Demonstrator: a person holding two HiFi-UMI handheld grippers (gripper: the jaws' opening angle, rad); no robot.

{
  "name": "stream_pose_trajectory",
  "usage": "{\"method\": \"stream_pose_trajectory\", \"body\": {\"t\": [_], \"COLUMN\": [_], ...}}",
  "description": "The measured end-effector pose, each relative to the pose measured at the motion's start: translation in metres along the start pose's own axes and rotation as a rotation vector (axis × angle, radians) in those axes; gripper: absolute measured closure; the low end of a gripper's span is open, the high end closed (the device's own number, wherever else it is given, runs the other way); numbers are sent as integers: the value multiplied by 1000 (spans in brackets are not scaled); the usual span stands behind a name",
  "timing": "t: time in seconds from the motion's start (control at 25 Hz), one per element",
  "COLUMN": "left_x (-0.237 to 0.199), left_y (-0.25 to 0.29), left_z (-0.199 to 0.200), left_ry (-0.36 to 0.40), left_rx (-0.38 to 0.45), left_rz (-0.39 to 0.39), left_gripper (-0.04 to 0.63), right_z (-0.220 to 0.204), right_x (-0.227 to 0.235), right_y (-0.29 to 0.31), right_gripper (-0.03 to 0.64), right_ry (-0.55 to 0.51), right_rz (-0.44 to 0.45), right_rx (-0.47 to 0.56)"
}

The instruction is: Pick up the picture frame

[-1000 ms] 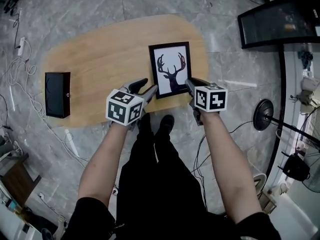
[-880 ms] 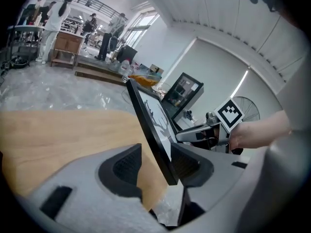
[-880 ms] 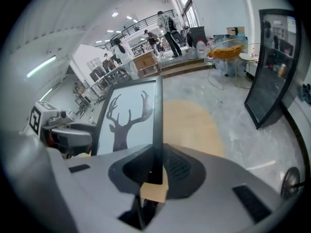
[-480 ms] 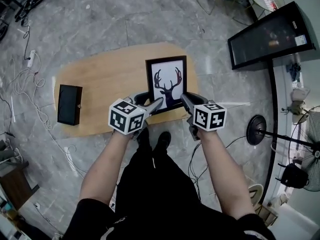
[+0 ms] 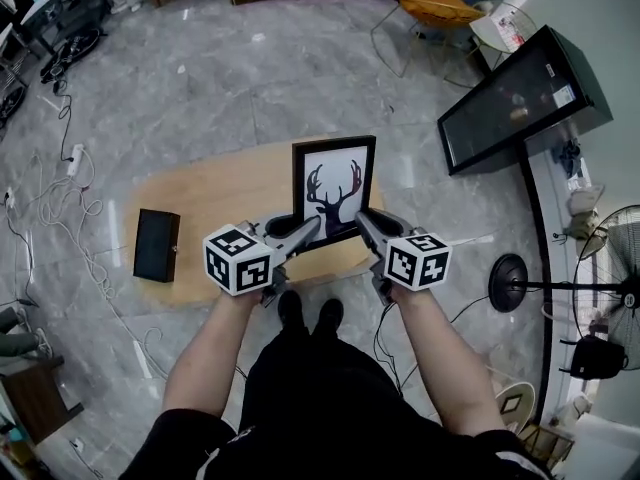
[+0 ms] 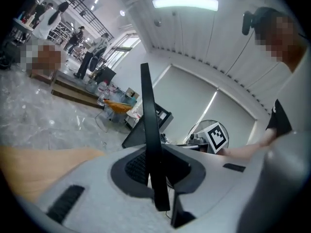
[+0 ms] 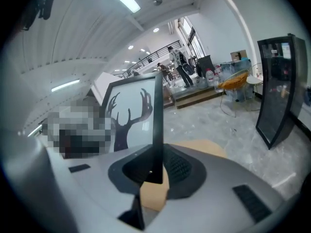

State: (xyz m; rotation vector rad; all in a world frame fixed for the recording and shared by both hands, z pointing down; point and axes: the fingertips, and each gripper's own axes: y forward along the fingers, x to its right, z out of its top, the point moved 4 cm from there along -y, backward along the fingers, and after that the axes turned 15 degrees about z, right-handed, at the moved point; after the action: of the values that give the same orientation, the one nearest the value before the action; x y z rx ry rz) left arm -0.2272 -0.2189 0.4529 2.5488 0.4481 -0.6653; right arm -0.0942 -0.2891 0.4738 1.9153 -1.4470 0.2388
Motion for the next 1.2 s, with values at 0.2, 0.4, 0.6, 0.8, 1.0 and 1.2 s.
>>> {"method": "stream_pose_trajectory", "body": {"t": [0.2,0.4,0.6,0.8,1.0,1.2], "left_x": [25,42,61,77,94,116], "left_y": [-27,-53,-74,-86,-88,-80], "left_z": [33,59,75,91,100,110], "left_ry": [23,64,105,127,142,161], "left_rx": [86,144,175,219,249,288], "left_rz": [-64,-96,-132,-121,-100,-37], "left_gripper": [557,558,558,560,560,560], "right_z": [22,42,49,52,57,62], "right_x": [-31,-63,-88,-98,-92,-71], "right_y": [-11,-27,-46,-73,-110,-159], "right_gripper": [546,544,521,503,517,585], "right_ry": [-22,-61,-83,-98,-114,-184], "right_rz": [18,49,63,77,76,70], "right_rx": [54,143,208,241,299,307]}}
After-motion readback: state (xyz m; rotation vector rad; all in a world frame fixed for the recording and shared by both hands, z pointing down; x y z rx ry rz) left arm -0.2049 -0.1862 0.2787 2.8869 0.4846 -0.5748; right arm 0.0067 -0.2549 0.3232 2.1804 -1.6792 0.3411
